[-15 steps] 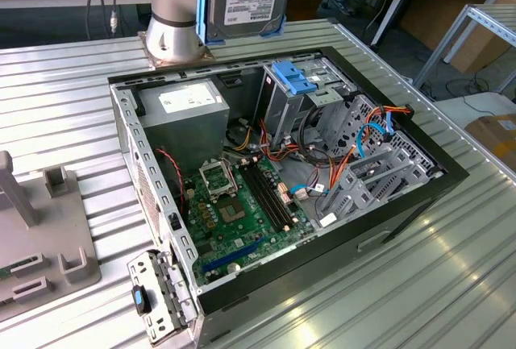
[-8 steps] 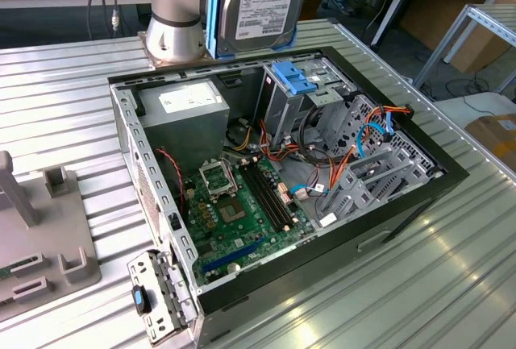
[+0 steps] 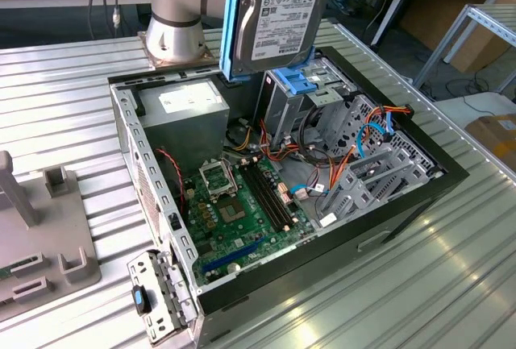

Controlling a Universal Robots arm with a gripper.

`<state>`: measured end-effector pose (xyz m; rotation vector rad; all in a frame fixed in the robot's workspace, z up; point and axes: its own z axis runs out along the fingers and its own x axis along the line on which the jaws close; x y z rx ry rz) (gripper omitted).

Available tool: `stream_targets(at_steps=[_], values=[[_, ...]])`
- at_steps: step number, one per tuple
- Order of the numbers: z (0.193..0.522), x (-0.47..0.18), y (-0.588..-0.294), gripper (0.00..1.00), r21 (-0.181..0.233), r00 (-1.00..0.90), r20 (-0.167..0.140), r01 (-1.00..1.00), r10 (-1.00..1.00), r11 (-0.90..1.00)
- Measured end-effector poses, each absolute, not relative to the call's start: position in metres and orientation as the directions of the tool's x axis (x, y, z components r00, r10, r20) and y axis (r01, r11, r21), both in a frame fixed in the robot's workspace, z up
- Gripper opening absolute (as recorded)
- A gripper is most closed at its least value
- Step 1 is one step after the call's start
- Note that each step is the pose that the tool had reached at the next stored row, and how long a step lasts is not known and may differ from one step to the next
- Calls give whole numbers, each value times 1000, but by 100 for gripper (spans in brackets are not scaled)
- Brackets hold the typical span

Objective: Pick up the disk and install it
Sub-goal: 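Pick up the disk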

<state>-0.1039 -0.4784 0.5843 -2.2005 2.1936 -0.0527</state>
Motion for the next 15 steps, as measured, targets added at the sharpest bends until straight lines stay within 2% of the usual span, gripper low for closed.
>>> stream_targets(at_steps=[5, 15], values=[[583, -104, -511, 37, -48, 3, 1, -999, -1000, -3], [559, -104, -522, 37, -48, 3, 1, -999, -1000, -3]])
